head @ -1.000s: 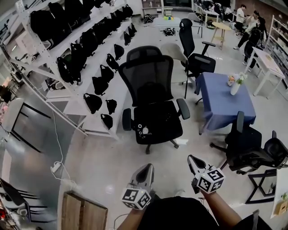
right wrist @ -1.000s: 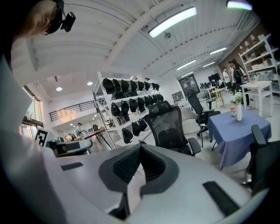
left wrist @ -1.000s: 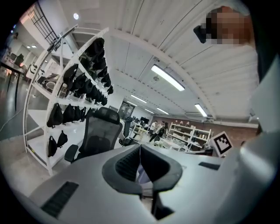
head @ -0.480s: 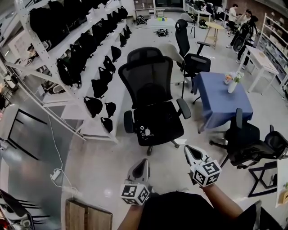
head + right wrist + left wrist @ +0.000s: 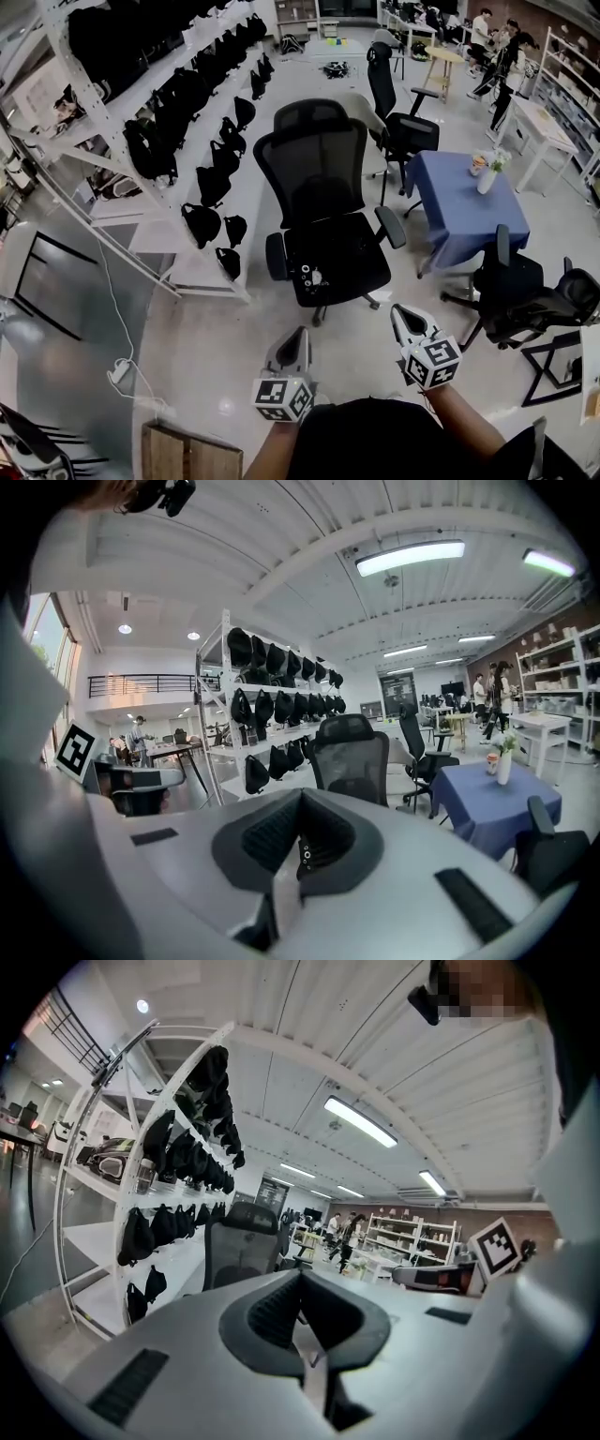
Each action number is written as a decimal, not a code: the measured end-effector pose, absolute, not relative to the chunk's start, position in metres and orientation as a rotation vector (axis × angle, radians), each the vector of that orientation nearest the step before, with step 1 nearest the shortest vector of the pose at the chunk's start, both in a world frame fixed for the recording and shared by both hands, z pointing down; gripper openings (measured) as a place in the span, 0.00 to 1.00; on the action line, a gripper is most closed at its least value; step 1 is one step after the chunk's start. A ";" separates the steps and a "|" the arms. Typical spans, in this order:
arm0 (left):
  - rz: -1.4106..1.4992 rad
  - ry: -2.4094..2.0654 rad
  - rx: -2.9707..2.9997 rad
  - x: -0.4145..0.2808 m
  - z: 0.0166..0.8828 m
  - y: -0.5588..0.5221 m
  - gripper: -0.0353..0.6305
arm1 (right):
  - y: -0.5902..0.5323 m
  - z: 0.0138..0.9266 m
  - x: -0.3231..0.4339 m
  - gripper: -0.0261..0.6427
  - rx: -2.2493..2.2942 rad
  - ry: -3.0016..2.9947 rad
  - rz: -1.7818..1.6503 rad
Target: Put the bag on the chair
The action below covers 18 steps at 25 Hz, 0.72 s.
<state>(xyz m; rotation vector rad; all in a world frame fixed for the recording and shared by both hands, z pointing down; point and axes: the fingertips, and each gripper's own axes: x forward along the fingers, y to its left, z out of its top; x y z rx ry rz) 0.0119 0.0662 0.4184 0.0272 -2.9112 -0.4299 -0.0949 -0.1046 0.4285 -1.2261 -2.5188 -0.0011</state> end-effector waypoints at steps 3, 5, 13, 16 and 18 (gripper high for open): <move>-0.438 -2.906 0.054 0.017 0.421 0.078 0.06 | -0.096 0.430 -0.091 0.04 -1.204 -2.521 -0.009; -0.446 -2.900 0.058 0.021 0.423 0.086 0.06 | -0.090 0.431 -0.088 0.04 -1.191 -2.525 -0.014; -0.412 -2.895 0.070 0.038 0.432 0.117 0.06 | -0.068 0.428 -0.074 0.04 -1.180 -2.548 -0.037; -0.224 -2.907 0.118 0.046 0.429 0.119 0.06 | -0.053 0.429 -0.066 0.04 -1.180 -2.549 -0.054; -0.130 -2.911 0.163 0.050 0.427 0.120 0.06 | -0.041 0.431 -0.059 0.04 -1.182 -2.552 -0.077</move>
